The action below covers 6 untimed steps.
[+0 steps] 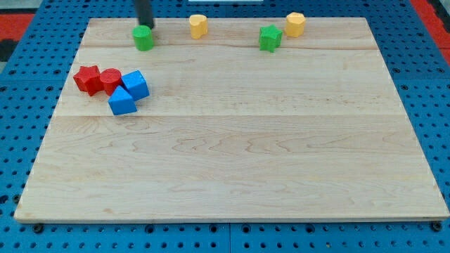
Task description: Move the green circle diagonally top right to the blue cube
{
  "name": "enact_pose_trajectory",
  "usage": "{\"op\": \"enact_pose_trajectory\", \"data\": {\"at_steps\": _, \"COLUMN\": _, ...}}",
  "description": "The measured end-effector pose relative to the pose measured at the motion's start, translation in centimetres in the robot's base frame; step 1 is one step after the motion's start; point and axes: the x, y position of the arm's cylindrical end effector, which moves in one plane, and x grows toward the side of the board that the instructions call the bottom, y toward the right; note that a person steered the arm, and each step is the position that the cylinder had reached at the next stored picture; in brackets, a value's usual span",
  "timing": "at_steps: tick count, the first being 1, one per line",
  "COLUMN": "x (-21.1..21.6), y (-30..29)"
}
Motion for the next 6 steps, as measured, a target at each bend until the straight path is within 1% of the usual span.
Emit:
{"op": "enact_pose_trajectory", "data": {"at_steps": 1, "x": 0.0, "y": 10.6}}
{"op": "enact_pose_trajectory", "data": {"at_steps": 2, "x": 0.7, "y": 10.9}}
{"op": "enact_pose_trajectory", "data": {"at_steps": 3, "x": -2.3, "y": -1.2}}
{"op": "enact_pose_trajectory", "data": {"at_steps": 4, "x": 0.5, "y": -9.1}}
{"op": "enact_pose_trajectory", "data": {"at_steps": 5, "x": 4.0, "y": -11.2}}
{"op": "enact_pose_trajectory", "data": {"at_steps": 6, "x": 3.1, "y": -2.9}}
